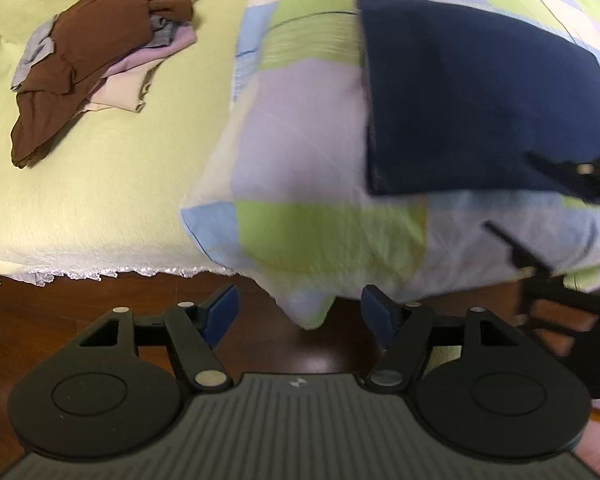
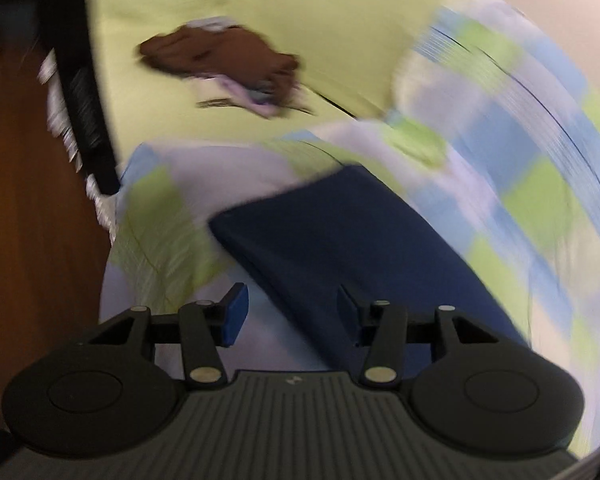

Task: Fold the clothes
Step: 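Grasp the folded navy top's edge with the left tool while the right tool grasps beside it, then lift the navy top with both tools and carry it onto the white chair seat, then lower the navy top onto the chair seat and open both tools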

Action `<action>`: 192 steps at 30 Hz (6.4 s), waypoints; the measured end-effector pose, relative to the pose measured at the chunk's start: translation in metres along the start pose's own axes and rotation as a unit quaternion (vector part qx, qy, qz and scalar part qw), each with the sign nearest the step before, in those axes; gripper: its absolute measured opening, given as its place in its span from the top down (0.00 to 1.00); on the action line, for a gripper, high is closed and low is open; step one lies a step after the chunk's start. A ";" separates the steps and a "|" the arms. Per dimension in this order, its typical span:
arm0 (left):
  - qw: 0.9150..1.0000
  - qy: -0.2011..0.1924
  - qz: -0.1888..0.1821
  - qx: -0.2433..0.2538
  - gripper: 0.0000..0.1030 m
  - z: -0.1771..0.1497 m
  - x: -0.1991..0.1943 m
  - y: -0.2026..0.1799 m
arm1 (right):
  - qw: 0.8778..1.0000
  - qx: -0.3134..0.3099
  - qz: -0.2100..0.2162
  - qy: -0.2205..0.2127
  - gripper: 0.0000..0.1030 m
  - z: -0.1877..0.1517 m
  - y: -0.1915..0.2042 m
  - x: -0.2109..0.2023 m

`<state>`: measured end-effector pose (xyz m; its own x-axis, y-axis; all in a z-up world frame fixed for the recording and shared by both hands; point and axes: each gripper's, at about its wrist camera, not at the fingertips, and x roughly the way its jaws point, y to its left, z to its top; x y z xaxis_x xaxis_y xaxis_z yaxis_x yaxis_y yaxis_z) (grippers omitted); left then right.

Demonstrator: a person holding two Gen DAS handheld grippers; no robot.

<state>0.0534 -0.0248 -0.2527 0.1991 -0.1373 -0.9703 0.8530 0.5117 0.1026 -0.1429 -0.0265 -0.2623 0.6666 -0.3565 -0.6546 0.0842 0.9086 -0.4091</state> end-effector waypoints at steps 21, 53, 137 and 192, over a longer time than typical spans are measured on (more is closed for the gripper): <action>0.928 0.015 -0.284 -0.240 0.30 0.059 0.034 0.056 | 0.997 -0.048 -0.025 -0.057 0.96 0.007 -0.003 0.037; 0.914 0.113 -0.343 -0.185 0.70 0.145 0.122 -0.026 | 0.917 0.382 -0.083 0.078 0.47 -0.131 -0.203 -0.027; 0.652 0.045 -0.514 0.555 0.91 -0.174 -0.171 -0.862 | 0.334 0.818 -0.449 -0.134 0.79 -0.618 -0.002 -0.630; 0.645 -0.110 -0.352 0.669 0.61 -0.170 -0.118 -0.881 | 0.215 0.812 -0.538 0.068 0.28 -0.712 0.016 -0.626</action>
<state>-0.8042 -0.3152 -0.2657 -0.5273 -0.1277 -0.8400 0.3928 -0.9133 -0.1077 -1.0863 0.0565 -0.3117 -0.4050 -0.4531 -0.7941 0.3557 -0.8782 0.3197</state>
